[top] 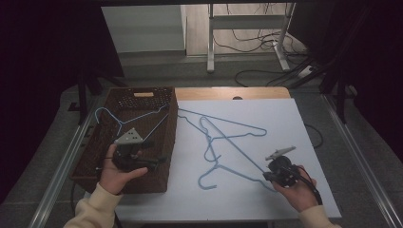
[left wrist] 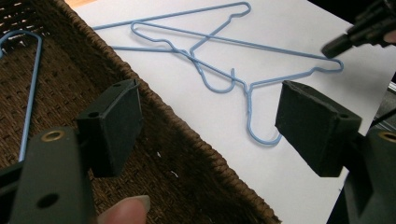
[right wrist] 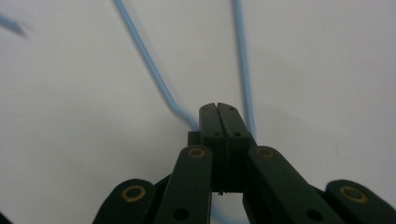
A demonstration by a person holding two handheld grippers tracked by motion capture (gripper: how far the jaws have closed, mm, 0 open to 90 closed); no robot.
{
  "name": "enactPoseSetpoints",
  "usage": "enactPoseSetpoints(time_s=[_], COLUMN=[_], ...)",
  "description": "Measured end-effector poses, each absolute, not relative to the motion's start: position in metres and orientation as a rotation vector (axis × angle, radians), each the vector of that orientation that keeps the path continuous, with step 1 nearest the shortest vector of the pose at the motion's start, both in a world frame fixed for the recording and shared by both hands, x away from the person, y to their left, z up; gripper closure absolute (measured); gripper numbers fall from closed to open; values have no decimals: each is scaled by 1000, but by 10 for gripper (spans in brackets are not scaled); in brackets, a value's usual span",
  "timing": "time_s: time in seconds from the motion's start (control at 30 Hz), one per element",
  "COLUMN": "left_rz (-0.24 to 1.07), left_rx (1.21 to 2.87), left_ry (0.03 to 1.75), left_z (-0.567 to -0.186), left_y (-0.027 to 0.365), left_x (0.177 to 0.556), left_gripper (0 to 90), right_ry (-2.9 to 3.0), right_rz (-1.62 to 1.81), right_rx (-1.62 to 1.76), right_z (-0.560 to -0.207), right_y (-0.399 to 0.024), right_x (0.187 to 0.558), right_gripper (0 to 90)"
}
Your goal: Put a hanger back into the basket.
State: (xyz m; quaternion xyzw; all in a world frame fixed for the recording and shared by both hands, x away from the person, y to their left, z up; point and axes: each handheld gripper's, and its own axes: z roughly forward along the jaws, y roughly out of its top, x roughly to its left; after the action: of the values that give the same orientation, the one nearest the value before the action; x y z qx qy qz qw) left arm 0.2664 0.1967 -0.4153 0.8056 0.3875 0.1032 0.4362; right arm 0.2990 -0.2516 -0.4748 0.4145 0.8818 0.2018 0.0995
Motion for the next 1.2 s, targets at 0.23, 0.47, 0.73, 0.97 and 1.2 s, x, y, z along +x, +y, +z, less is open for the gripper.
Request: enactPoseSetpoints(time_s=[0.23, 0.47, 0.73, 0.97, 1.2], left_rz=[258, 257, 256, 256, 256], left_rx=[2004, 1997, 1996, 2002, 2005], left_ry=[964, 974, 979, 975, 973], left_z=[-415, -417, -418, -418, -418], left_y=[198, 201, 203, 201, 200], left_x=[266, 266, 266, 265, 266], left_gripper=[230, 230, 230, 230, 230], right_ry=[2617, 2600, 2538, 2400, 2348], right_rz=[668, 731, 714, 609, 611], right_rx=[1114, 1133, 1217, 1317, 1404], right_z=[-469, -487, -509, -507, -504], right_y=[-203, -150, -137, -163, -196], right_x=[343, 406, 438, 446, 449], right_gripper=[900, 900, 900, 900, 900])
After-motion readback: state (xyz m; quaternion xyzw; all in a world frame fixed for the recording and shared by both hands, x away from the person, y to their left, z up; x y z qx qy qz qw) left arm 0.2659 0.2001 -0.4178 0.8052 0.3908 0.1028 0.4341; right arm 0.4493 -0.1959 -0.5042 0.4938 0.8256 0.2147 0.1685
